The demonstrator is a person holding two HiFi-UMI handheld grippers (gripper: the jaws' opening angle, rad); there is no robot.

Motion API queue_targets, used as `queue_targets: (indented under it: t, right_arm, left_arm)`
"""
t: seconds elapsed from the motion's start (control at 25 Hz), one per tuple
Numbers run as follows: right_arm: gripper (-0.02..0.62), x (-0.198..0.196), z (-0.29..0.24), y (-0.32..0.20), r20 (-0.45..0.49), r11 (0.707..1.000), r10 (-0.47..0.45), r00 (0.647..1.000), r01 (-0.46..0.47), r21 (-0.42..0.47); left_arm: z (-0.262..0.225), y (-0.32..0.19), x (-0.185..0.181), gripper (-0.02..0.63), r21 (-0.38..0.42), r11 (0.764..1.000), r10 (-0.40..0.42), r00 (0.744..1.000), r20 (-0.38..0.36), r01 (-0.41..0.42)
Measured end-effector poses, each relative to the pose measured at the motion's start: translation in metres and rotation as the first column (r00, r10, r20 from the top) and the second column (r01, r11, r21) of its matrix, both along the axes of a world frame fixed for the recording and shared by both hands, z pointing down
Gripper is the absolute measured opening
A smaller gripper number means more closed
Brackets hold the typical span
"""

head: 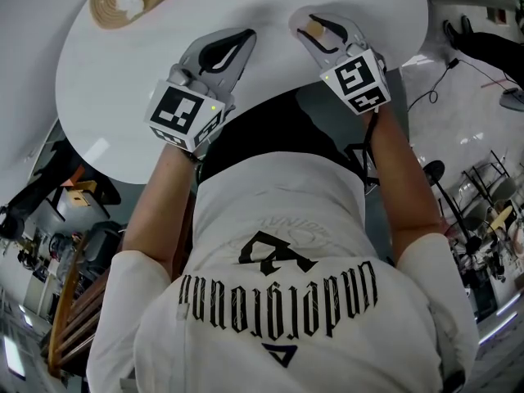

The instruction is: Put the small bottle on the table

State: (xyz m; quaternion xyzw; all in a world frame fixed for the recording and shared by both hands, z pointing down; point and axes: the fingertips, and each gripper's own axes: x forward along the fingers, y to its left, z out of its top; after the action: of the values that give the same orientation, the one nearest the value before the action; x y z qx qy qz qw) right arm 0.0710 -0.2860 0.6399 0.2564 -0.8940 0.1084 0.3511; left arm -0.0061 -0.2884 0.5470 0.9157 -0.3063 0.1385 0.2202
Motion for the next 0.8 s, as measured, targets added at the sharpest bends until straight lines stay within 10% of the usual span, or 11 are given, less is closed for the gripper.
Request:
queue_targets:
  t: [0.8]
  right_arm:
    - [0.198, 0.009, -0.068, 0.017, 0.058, 0.995, -0.041, 0.997, 0.036, 0.093]
  left_arm:
    - [-0.053, 0.026, 0.005, 0.006, 0.073, 0.995, -0.065, 0.998, -0.011, 0.065]
